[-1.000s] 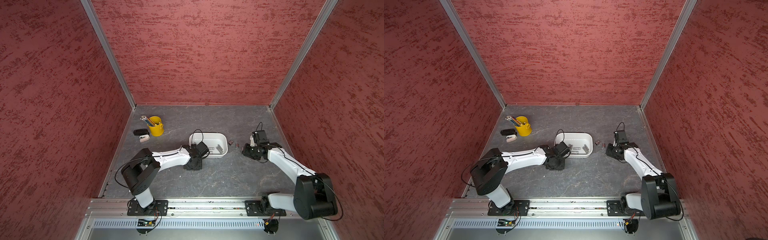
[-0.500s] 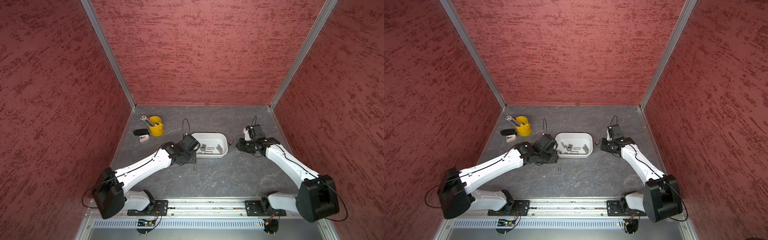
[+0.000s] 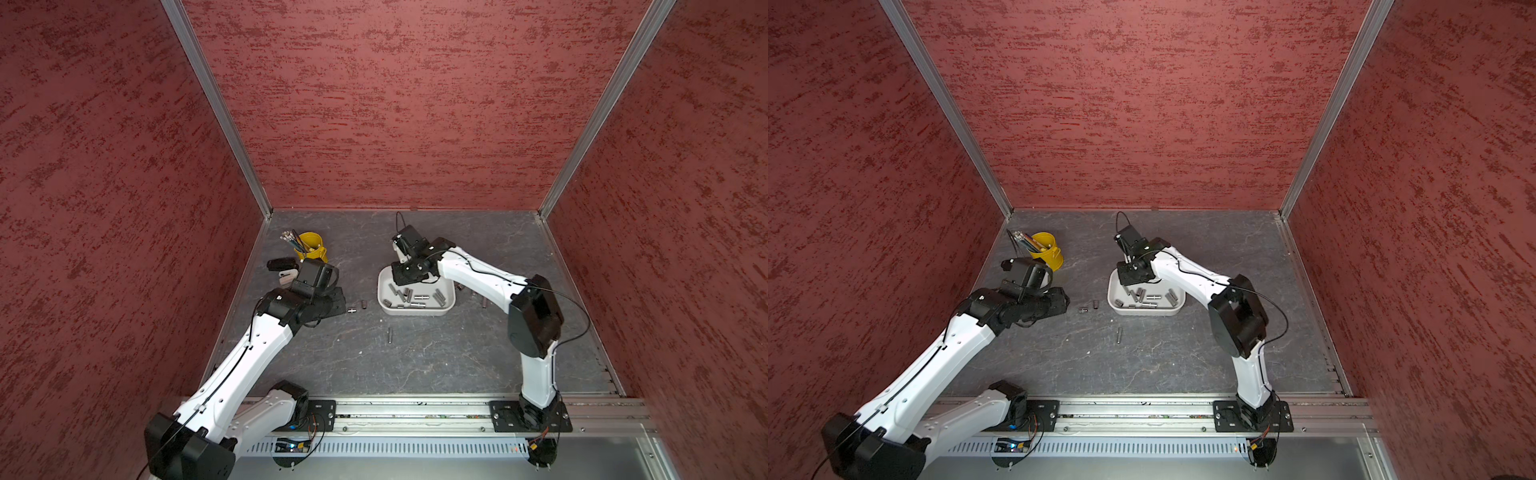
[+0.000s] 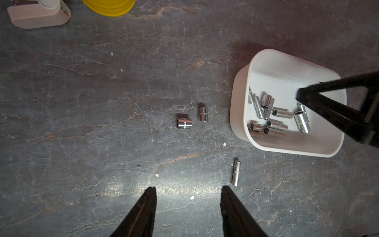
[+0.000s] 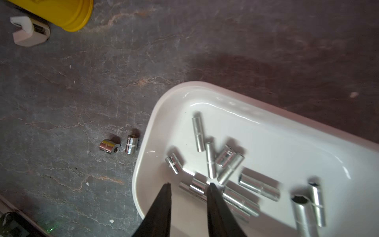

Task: Take out the socket from the storage box
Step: Pick up the socket head from the storage box.

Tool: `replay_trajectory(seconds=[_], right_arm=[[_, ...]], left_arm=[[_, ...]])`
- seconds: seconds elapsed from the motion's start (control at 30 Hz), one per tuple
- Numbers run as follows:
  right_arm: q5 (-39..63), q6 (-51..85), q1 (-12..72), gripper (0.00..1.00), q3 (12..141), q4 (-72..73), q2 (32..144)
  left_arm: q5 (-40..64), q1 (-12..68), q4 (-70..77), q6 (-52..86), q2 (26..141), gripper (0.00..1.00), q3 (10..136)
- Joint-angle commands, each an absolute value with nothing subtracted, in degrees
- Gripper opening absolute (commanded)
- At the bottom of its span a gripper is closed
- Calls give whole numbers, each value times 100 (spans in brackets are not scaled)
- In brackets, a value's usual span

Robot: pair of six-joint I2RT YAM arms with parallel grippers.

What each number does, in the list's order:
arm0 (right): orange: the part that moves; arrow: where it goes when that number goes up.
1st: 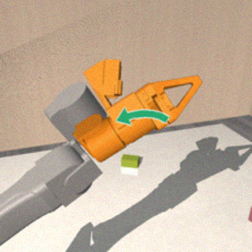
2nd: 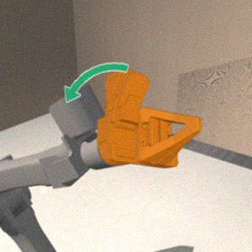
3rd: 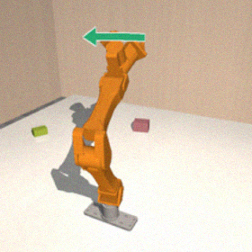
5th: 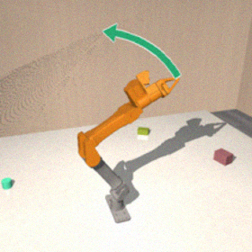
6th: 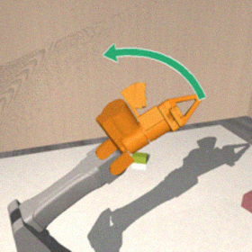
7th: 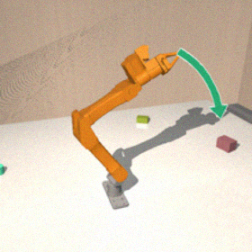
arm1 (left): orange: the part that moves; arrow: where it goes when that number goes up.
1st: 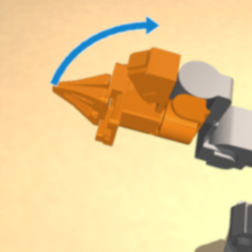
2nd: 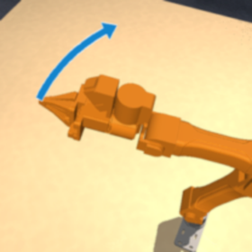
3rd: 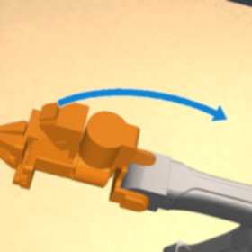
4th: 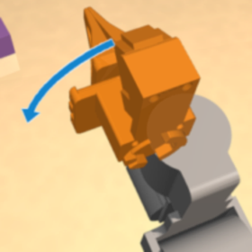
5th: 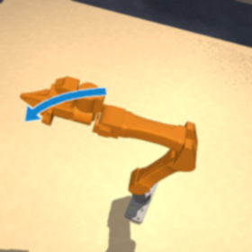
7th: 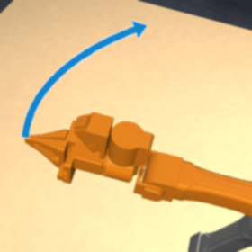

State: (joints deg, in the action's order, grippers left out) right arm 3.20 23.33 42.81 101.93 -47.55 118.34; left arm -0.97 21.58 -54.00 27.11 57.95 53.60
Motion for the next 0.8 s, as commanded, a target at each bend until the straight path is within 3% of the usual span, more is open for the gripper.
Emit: replay_trajectory(seconds=[0.0,0.77], right_arm=[[-97,2389,4340,33,10938,-5546,12407],[-487,2379,4394,24,12085,-5959,13959]], left_arm=[[57,2079,-5369,2505,5750,53,5318],[32,2096,-5370,2514,5762,55,5287]])
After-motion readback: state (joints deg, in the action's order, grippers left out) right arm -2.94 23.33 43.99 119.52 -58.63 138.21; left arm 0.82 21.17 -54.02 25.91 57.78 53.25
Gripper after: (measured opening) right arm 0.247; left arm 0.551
